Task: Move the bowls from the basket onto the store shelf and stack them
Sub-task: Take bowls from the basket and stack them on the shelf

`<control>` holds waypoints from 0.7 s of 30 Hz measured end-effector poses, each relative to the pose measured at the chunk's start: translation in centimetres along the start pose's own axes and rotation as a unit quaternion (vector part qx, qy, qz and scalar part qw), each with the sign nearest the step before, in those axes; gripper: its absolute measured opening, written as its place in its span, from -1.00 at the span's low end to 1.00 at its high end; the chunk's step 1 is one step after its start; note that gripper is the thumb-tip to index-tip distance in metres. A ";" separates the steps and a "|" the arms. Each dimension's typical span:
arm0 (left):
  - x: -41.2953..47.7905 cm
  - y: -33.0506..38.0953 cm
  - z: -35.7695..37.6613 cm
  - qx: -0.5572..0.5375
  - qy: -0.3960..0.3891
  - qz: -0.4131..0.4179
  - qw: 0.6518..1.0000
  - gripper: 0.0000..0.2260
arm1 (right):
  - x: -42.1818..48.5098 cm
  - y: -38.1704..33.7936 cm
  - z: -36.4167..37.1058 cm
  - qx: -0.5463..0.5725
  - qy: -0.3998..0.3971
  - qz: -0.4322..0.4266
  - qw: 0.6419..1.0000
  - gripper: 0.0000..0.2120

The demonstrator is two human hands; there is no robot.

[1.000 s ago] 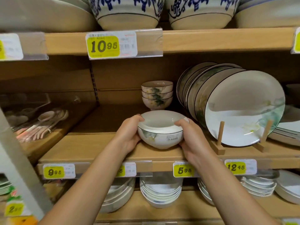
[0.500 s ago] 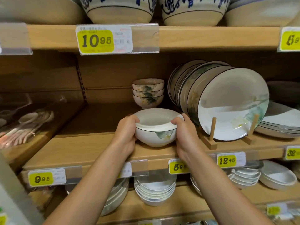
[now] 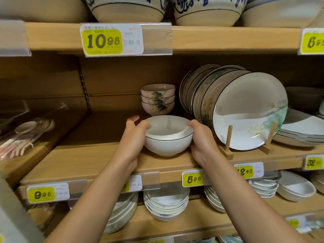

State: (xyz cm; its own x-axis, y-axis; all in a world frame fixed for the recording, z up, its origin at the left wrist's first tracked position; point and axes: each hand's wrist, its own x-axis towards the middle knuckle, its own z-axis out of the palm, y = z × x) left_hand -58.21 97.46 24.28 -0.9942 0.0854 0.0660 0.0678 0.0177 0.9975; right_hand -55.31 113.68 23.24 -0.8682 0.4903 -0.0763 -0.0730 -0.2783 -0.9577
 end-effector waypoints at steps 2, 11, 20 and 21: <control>0.3 0.3 -0.5 -0.031 0.030 -0.018 0.999 -0.50 | -0.2 0.3 -0.4 -0.003 -0.012 -0.007 1.000 -0.76; -0.1 -0.9 0.6 -0.116 0.010 -0.062 0.991 -0.71 | -0.3 0.7 0.6 -0.014 -0.020 -0.018 1.000 -0.74; 0.4 0.6 1.2 -0.141 0.014 -0.064 0.988 -0.79 | -0.3 1.9 0.9 -0.062 -0.027 -0.058 0.996 -0.32; 0.2 0.2 1.3 -0.136 0.006 -0.050 0.989 -0.78 | 0.0 1.5 1.0 -0.055 -0.014 -0.060 0.997 -0.45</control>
State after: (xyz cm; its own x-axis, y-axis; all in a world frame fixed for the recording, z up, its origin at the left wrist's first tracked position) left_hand -58.30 98.73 24.48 -0.9958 0.0851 -0.0350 -0.0549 -0.2434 0.9684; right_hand -55.90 112.48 22.08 -0.8700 0.4909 0.0462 -0.1240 -0.1272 -0.9841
